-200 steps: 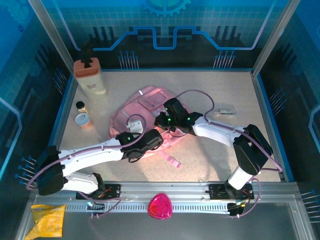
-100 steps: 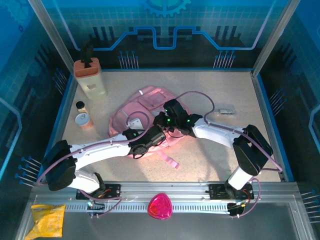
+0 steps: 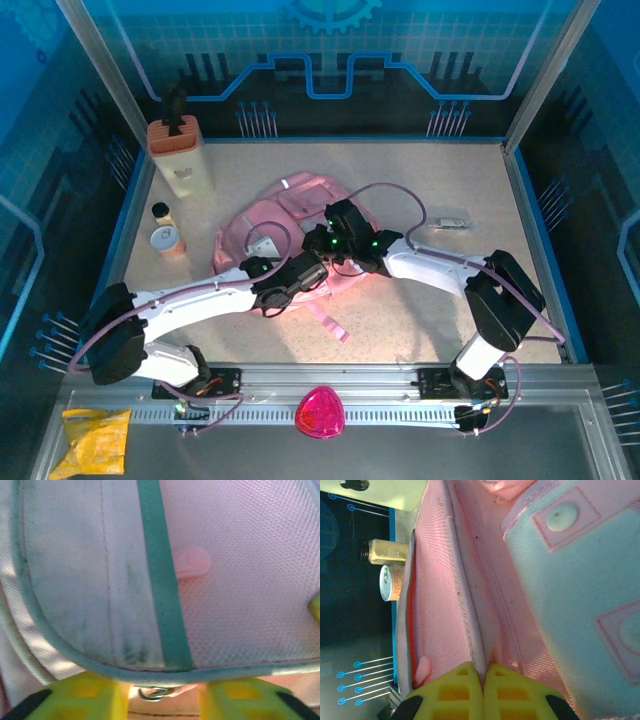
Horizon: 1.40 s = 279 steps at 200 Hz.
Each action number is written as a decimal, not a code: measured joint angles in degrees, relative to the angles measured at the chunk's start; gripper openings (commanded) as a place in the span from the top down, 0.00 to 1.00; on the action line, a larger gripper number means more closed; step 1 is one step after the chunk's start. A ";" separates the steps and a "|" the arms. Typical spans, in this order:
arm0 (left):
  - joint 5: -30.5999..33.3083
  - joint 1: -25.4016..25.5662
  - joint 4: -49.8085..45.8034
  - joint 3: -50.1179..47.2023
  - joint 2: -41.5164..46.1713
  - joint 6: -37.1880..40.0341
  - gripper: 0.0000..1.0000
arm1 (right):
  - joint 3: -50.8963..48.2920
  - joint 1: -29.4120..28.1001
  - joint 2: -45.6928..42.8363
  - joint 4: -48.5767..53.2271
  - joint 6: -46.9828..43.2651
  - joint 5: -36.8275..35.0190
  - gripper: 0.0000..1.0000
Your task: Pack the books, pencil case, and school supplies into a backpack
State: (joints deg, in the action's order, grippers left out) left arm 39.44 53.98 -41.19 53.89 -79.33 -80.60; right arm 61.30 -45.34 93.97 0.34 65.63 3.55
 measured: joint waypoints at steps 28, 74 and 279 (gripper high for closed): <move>-0.39 -0.24 -0.13 -0.70 1.14 0.04 0.75 | 0.00 0.02 0.00 -0.07 0.00 0.02 1.00; -1.11 -0.94 -0.61 -0.70 0.87 0.35 0.65 | 0.00 0.02 0.00 -0.07 -0.02 -0.17 1.00; -10.29 -7.10 -3.85 -3.15 16.02 36.06 0.56 | 0.63 0.02 0.00 0.37 -0.92 0.96 1.00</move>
State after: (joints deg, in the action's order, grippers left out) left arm 29.15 46.87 -45.04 50.74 -63.31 -44.53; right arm 61.93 -45.32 93.97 0.71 64.71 4.51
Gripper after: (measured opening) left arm 0.399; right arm 0.060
